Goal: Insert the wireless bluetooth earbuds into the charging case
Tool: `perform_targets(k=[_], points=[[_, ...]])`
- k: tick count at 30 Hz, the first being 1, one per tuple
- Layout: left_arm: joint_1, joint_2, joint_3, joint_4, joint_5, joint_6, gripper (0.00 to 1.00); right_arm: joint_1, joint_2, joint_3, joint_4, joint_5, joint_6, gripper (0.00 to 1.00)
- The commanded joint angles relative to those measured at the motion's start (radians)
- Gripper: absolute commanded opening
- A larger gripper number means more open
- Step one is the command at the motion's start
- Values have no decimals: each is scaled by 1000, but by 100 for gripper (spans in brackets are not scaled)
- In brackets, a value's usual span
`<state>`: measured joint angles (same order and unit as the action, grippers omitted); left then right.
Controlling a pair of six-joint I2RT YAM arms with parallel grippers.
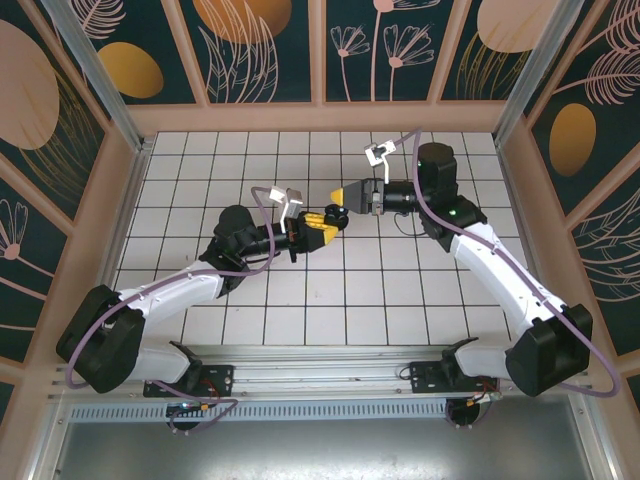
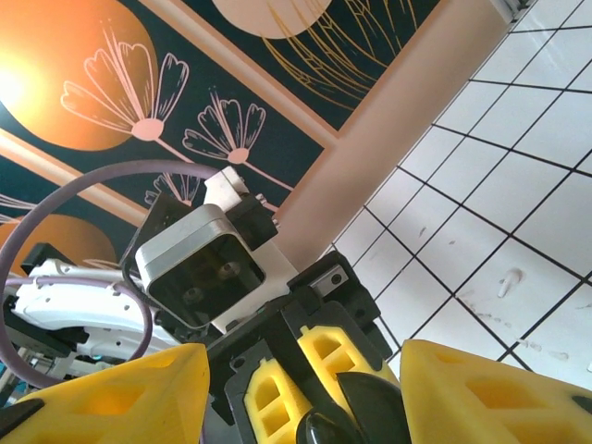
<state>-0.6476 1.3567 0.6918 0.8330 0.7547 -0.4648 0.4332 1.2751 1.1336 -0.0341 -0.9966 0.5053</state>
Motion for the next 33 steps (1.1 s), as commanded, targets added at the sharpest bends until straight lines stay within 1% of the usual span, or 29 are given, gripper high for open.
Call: perform_targets(k=[1, 5, 8, 14, 20, 25, 29, 33], points=[[-3, 8, -5, 3, 0, 27, 1, -8, -5, 59, -42, -35, -70, 56], [-3, 14, -3, 3, 1, 29, 1, -10, 4, 72, -64, -43, -83, 56], [-3, 14, 2, 1, 6, 29, 1, -22, 12, 72, -93, -6, -85, 56], [-4, 14, 15, -2, 17, 37, 1, -72, 37, 21, -86, 0, -12, 54], [-4, 33, 41, 1, 23, 38, 1, -71, 64, -10, -32, -77, 43, 54], [-3, 51, 54, 5, 26, 37, 1, -57, 61, -11, -24, -118, 42, 55], [-4, 57, 52, 15, 18, 33, 1, -44, 70, -6, -52, -150, 25, 55], [-4, 53, 46, 21, 11, 32, 1, -25, 88, 5, -106, -158, -10, 55]])
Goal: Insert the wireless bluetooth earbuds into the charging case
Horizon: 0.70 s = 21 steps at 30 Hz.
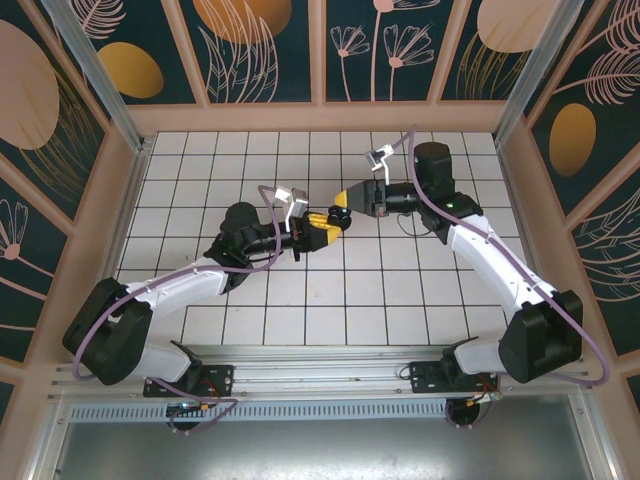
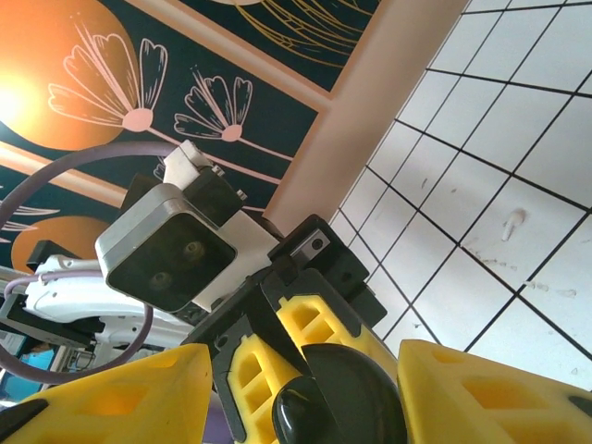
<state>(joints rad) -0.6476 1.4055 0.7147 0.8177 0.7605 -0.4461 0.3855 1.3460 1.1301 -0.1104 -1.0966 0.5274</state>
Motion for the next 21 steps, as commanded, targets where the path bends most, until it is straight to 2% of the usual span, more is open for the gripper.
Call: perform_targets(k=[1, 13, 21], points=[[-3, 4, 23, 37, 2, 14, 1, 23, 18, 9, -33, -59, -35, 55], [-3, 12, 4, 26, -15, 17, 1, 30, 15, 60, -92, -61, -91, 54], [-3, 6, -34, 17, -30, 18, 1, 4, -45, 99, -127, -59, -126, 54]])
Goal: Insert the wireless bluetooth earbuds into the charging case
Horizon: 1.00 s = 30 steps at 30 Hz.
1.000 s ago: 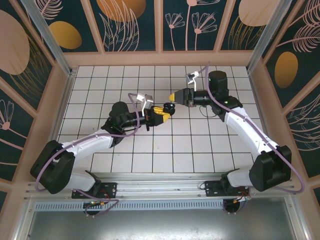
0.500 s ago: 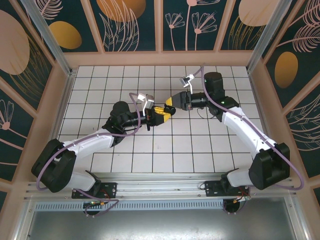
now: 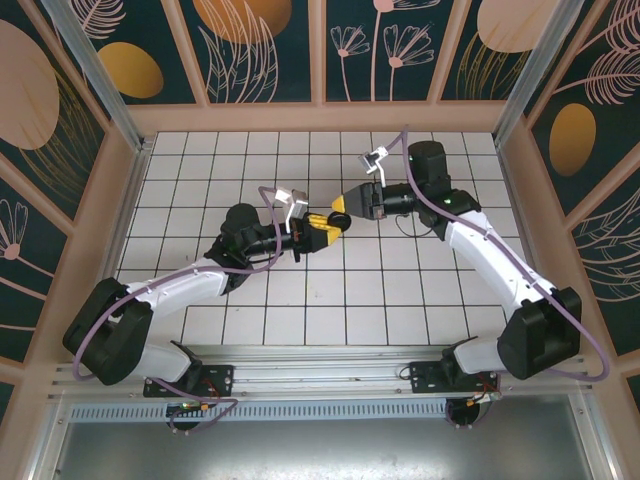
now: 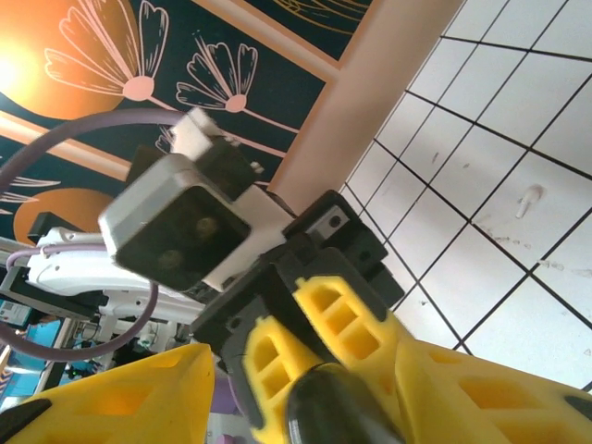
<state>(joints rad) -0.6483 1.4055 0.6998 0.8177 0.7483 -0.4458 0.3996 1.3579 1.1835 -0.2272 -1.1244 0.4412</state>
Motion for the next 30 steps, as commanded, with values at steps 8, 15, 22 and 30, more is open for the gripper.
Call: perform_targets(k=[8, 15, 22, 30], points=[[-2, 9, -3, 8, -12, 17, 1, -25, -100, 71, -56, 16, -105, 54], [-1, -8, 50, -20, 8, 4, 1, -85, -167, -129, 170, 130, 37, 56], [-2, 25, 131, -38, 75, -98, 1, -52, -200, -266, 361, 86, 105, 60], [-1, 50, 174, -24, 129, -171, 1, -19, -191, -287, 392, 67, 79, 45]])
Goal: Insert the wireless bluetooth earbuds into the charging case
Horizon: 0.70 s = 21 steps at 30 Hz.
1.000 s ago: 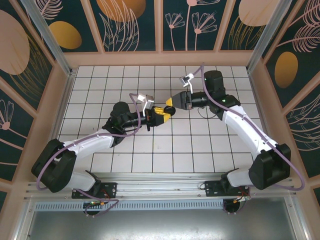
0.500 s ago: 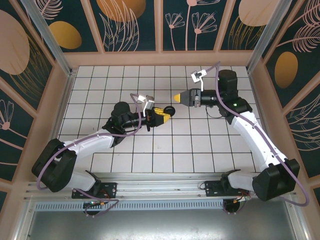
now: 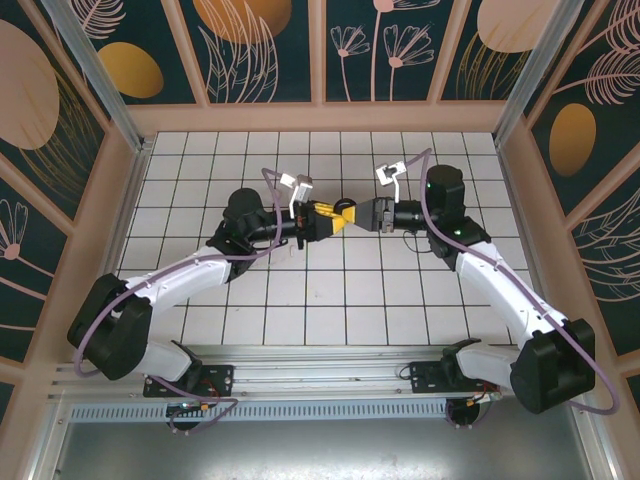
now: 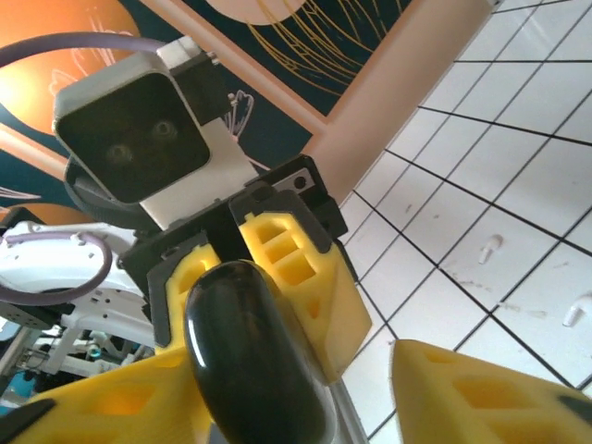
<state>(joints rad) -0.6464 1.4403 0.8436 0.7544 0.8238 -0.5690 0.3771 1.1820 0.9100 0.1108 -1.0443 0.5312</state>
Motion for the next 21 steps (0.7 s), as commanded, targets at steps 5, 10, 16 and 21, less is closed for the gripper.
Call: perform_targets(k=[5, 10, 16, 21], points=[[-4, 35, 47, 41, 71, -62, 2, 0, 3, -6, 38, -17, -23, 24], [-3, 29, 37, 3, 60, -17, 5, 0, -6, -15, 47, 15, -17, 16], [-3, -12, 20, -148, -69, 132, 41, -41, -21, -14, 21, 162, 34, 14], [12, -7, 61, -374, -250, 245, 55, -102, 8, -39, -39, 300, 43, 13]])
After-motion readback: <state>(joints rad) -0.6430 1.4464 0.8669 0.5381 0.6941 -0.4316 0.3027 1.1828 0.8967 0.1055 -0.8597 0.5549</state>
